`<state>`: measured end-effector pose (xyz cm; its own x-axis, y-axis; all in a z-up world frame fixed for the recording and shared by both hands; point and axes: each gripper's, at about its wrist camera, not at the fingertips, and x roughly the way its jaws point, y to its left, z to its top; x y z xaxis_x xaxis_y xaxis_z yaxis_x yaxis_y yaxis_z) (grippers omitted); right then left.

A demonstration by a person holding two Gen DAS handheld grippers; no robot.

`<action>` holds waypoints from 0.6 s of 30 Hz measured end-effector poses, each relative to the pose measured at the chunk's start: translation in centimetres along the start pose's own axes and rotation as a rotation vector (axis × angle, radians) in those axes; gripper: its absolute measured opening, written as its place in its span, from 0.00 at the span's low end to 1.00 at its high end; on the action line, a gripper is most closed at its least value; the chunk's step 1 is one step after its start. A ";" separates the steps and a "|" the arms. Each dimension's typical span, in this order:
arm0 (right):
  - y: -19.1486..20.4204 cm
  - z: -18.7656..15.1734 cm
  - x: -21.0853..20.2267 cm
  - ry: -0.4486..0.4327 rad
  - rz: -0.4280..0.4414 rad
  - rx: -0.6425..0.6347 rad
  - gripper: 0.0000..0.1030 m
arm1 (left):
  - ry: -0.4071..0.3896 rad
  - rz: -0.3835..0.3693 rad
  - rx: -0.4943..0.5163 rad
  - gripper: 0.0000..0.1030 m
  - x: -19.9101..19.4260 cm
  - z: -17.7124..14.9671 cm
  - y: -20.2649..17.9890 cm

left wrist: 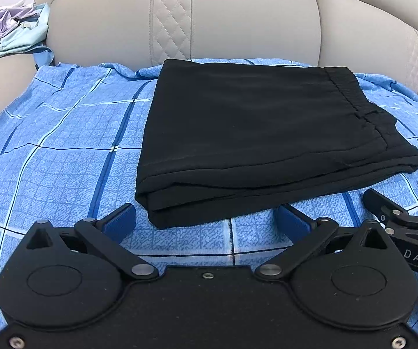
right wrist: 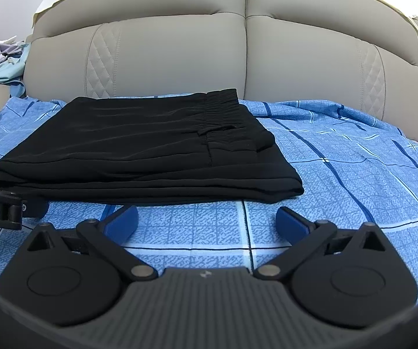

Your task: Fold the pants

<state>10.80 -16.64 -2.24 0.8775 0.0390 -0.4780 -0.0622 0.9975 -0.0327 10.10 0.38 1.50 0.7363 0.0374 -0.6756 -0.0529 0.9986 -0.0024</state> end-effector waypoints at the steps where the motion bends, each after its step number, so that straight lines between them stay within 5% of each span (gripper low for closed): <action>1: 0.0 0.0 0.0 0.000 0.000 0.000 1.00 | 0.002 0.001 -0.001 1.00 0.0 0.0 0.0; 18: 0.0 0.0 0.0 -0.001 0.000 0.001 1.00 | -0.011 0.002 -0.007 1.00 0.0 0.0 0.0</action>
<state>10.77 -16.63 -2.27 0.8778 0.0386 -0.4774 -0.0614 0.9976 -0.0323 10.10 0.36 1.45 0.7433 0.0400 -0.6678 -0.0593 0.9982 -0.0062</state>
